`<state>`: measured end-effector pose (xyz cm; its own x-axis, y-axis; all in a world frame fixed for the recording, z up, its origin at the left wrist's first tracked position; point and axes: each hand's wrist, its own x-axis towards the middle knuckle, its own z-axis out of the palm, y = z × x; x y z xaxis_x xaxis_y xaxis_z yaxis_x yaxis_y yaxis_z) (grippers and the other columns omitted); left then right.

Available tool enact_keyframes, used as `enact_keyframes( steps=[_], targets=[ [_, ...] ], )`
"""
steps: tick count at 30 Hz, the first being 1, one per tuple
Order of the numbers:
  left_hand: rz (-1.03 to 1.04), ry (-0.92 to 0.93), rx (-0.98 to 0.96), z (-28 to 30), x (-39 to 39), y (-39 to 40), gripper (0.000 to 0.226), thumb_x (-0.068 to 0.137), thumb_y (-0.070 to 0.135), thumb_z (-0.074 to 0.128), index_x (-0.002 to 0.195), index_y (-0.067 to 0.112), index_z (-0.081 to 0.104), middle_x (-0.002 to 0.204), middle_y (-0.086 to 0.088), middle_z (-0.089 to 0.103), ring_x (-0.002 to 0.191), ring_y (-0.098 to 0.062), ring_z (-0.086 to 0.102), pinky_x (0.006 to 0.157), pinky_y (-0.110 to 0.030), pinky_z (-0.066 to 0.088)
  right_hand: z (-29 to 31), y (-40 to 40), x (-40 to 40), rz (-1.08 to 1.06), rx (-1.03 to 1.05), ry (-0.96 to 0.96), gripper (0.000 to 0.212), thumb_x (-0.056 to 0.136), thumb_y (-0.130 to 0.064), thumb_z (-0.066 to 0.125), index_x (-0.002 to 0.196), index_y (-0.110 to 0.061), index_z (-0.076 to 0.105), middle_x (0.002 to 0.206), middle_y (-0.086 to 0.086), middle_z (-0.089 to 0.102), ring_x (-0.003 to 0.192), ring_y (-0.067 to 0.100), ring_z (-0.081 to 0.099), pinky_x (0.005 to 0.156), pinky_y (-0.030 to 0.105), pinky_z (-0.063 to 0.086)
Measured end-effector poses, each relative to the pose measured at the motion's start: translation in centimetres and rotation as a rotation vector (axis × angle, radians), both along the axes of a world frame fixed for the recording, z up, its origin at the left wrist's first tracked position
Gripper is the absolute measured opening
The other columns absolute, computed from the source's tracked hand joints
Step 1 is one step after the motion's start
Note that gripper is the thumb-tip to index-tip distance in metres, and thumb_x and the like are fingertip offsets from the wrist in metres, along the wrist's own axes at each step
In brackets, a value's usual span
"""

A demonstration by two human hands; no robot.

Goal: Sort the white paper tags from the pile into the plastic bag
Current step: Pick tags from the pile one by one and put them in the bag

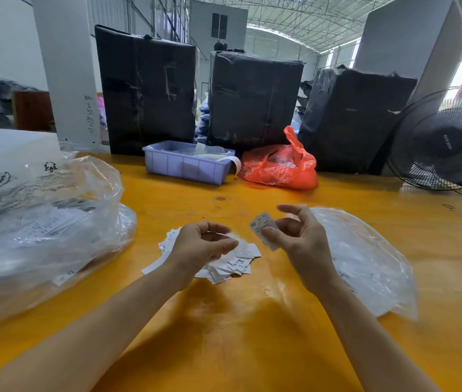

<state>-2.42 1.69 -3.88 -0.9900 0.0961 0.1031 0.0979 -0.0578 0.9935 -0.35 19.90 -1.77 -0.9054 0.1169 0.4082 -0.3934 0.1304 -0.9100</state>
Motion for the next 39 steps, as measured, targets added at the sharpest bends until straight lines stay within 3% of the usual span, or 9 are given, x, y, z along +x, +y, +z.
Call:
enact_keyframes(
  steps=[4, 8, 13, 23, 27, 31, 39],
  targets=[
    [-0.02, 0.028, -0.053, -0.1, 0.1, 0.1, 0.023, 0.071, 0.003, 0.078, 0.088, 0.01, 0.065, 0.068, 0.001, 0.071, 0.054, -0.003, 0.061, 0.052, -0.014, 0.047, 0.0, -0.1, 0.0, -0.014, 0.157, 0.048, 0.02, 0.08, -0.006, 0.071, 0.084, -0.025, 0.066, 0.087, -0.001, 0.068, 0.079, 0.008, 0.067, 0.066, 0.016, 0.053],
    [-0.039, 0.051, -0.085, -0.1, 0.2, 0.2, 0.021, 0.071, 0.005, 0.079, 0.087, 0.012, 0.067, 0.07, -0.003, 0.071, 0.056, -0.005, 0.062, 0.053, -0.015, 0.048, -0.2, -0.1, -0.1, -0.029, 0.244, 0.045, 0.014, 0.081, -0.009, 0.071, 0.084, -0.022, 0.069, 0.091, 0.005, 0.068, 0.082, 0.012, 0.066, 0.068, 0.019, 0.055],
    [-0.043, 0.046, -0.099, -0.1, 0.2, 0.2, 0.022, 0.071, 0.005, 0.079, 0.087, 0.012, 0.067, 0.073, -0.004, 0.072, 0.057, -0.005, 0.062, 0.054, -0.015, 0.049, -0.3, -0.1, -0.1, -0.042, 0.25, 0.023, 0.01, 0.081, -0.006, 0.071, 0.086, -0.014, 0.07, 0.082, -0.004, 0.067, 0.073, 0.005, 0.065, 0.065, 0.017, 0.054],
    [-0.067, 0.026, -0.1, 0.0, 0.5, 0.5, 0.022, 0.073, 0.002, 0.077, 0.091, 0.007, 0.065, 0.066, -0.001, 0.072, 0.056, -0.007, 0.063, 0.056, -0.017, 0.05, -0.6, -0.7, 0.1, 0.016, 0.257, -0.011, 0.01, 0.08, -0.006, 0.072, 0.089, -0.011, 0.071, 0.083, 0.004, 0.07, 0.072, 0.009, 0.066, 0.062, 0.017, 0.053],
    [-0.091, 0.036, -0.078, 0.2, 0.9, 0.4, 0.021, 0.073, 0.004, 0.076, 0.091, 0.007, 0.066, 0.077, -0.012, 0.074, 0.057, -0.01, 0.064, 0.056, -0.017, 0.05, -0.4, -0.6, 0.0, -0.017, 0.229, -0.002, 0.011, 0.081, -0.008, 0.072, 0.086, -0.018, 0.07, 0.083, -0.001, 0.07, 0.075, 0.008, 0.066, 0.065, 0.016, 0.053],
    [-0.094, 0.036, -0.073, 0.4, 1.2, 0.4, 0.02, 0.074, 0.005, 0.076, 0.091, 0.007, 0.066, 0.084, -0.018, 0.073, 0.059, -0.011, 0.065, 0.058, -0.018, 0.05, -0.1, 0.0, -0.1, -0.068, 0.163, -0.009, 0.009, 0.081, -0.007, 0.072, 0.089, -0.012, 0.07, 0.085, 0.002, 0.069, 0.078, 0.009, 0.067, 0.064, 0.014, 0.052],
    [-0.088, 0.02, -0.053, 0.5, 1.2, 0.5, 0.021, 0.075, 0.004, 0.074, 0.093, 0.006, 0.064, 0.079, -0.013, 0.074, 0.059, -0.009, 0.067, 0.054, -0.014, 0.049, -0.5, -0.5, 0.2, -0.002, 0.231, -0.038, 0.012, 0.08, -0.006, 0.072, 0.084, -0.017, 0.069, 0.083, 0.004, 0.071, 0.077, 0.013, 0.068, 0.068, 0.023, 0.056]
  ],
)
